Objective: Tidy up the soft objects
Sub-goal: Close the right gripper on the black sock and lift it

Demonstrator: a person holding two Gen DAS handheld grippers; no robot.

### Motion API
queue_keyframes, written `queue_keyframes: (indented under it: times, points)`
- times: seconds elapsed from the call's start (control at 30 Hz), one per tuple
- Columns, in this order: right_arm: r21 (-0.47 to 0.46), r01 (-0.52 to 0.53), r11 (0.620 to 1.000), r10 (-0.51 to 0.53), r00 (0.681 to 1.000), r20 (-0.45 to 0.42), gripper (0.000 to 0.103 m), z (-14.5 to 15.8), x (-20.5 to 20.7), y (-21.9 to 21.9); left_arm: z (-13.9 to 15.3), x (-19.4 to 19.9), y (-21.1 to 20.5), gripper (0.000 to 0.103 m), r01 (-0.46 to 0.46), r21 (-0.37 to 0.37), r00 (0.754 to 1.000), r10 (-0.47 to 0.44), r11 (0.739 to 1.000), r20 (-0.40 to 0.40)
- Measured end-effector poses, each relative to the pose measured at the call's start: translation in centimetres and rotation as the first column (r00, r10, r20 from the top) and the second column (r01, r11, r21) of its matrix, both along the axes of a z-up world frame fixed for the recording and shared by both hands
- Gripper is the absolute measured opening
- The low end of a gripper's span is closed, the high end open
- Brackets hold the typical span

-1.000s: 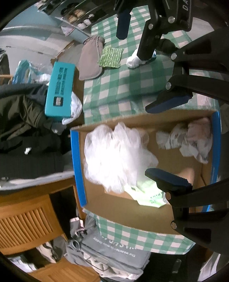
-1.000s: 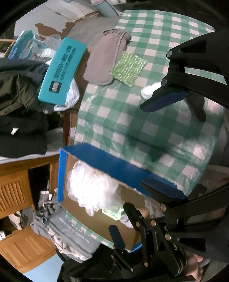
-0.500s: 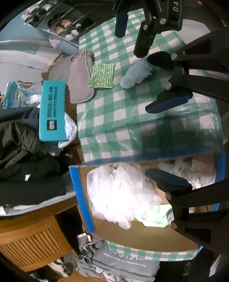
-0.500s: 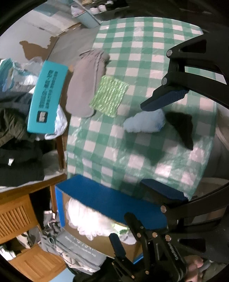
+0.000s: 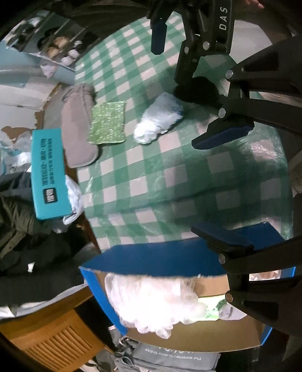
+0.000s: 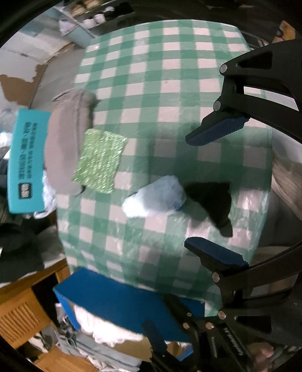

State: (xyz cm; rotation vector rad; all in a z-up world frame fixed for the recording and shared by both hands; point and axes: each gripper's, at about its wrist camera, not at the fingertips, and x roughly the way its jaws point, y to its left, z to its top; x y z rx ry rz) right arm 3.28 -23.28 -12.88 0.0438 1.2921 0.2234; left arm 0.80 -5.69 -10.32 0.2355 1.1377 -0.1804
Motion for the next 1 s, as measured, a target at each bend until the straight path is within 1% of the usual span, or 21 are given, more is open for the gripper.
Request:
queue_keyframes:
  times: [0.07,0.13,0.43,0.57,0.63,1.0]
  points:
    - [-0.006,-0.001,1.0,0.001,1.0,-0.02,0.081,-0.8,0.0,0.0,-0.9,-0.1,-0.5,0.066,0.005,0.022,1.0,-0.005,1.0,-0.015]
    - [-0.008,-0.002,1.0,0.001,0.999,-0.04,0.081,-1.6,-0.1,0.0,-1.8,-0.3,-0.9,0.066,0.018,0.027,0.999,-0.017,0.999,-0.04]
    - [0.005,-0.016,1.0,0.017,0.995,-0.093,0.081,-4.3,-0.2,0.6,-3.5,-0.7,-1.7,0.066,0.036,0.076,0.997,-0.031,0.996,-0.07]
    - [0.01,-0.005,1.0,0.006,0.991,-0.137,0.081,-5.8,-0.2,0.0,-4.1,-0.5,-1.9,0.066,0.039,0.075,0.996,-0.033,0.996,-0.087]
    - [0.017,-0.004,1.0,0.007,0.989,-0.146,0.081,-6.0,-0.2,-0.4,-4.3,-0.3,-1.9,0.066,0.037,0.078,0.995,-0.03,0.996,-0.095]
    - [-0.053,0.013,0.998,-0.019,0.993,-0.119,0.081,-6.3,0.2,-3.3,-4.6,0.7,-3.3,0.067,0.049,0.056,0.993,-0.043,0.997,-0.107]
